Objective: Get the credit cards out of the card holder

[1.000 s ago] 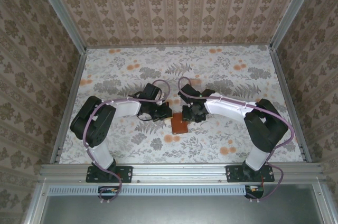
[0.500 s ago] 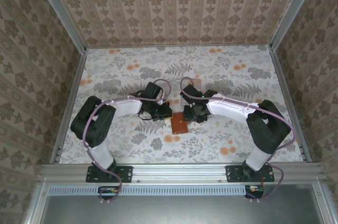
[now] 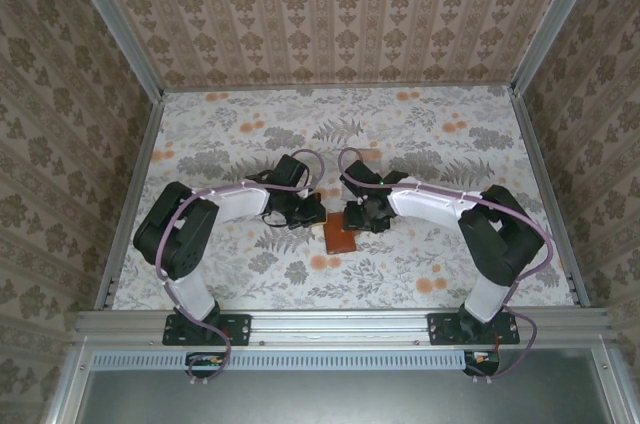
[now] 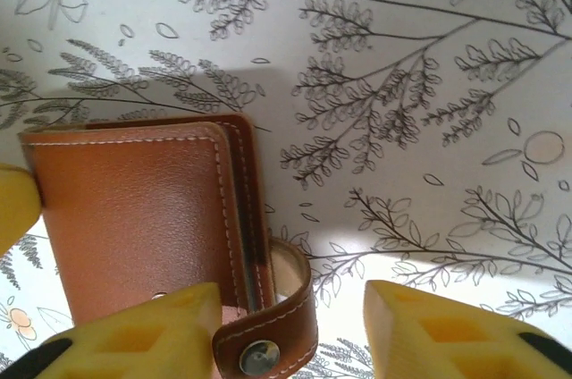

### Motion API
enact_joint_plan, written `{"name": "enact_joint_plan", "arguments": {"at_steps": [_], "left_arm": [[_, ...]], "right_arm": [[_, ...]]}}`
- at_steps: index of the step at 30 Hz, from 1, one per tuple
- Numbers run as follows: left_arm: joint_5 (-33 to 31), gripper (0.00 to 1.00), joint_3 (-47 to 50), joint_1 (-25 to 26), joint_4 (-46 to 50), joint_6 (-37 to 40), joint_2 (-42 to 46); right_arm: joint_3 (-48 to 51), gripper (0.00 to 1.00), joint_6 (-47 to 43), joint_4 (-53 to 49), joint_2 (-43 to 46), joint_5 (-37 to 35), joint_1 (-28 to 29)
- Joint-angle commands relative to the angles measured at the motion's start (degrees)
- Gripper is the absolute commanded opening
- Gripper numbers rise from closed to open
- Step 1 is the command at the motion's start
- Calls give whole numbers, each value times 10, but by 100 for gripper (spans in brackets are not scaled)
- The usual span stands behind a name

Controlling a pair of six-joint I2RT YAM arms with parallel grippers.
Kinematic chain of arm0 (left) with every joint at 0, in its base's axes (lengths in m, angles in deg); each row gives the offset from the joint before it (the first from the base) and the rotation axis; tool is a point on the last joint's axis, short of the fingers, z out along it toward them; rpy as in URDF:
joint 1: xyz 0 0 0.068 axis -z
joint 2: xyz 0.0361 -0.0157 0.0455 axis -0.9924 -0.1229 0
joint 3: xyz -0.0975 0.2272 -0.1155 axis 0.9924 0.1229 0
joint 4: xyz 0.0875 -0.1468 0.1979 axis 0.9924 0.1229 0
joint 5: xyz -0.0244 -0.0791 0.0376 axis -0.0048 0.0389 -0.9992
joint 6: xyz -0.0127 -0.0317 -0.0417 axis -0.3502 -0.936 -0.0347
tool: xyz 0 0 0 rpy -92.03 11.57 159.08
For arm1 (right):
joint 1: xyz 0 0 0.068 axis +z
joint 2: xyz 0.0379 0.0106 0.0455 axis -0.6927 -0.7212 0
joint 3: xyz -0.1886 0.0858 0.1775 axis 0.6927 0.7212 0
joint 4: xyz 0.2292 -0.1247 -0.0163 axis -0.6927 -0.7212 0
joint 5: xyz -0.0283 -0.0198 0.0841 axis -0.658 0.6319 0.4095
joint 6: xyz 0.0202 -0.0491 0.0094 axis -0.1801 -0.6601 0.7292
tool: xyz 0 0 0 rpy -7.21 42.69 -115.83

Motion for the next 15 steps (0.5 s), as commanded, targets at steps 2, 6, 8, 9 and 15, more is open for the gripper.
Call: {"name": "enact_joint_plan", "arguments": {"at_steps": [2,6,8,9,15], "left_arm": [[-15,0,-16,7,34,12,17],[-25,0,-25,12,49,19,16],[-33,0,-32,14,59,22,16],[-40,3,-36,17,68,24,16],[-73,28,-61,29,111,40,16]], "right_arm": [[-1,40,-2,-16,18,-8,-8],[10,31,-3,-16,32,-9,-18],[14,26,-6,-15,31,-7,-21],[16,23,-8,-14,31,-5,-23],[41,12,-8,10,41,17,-29]]}}
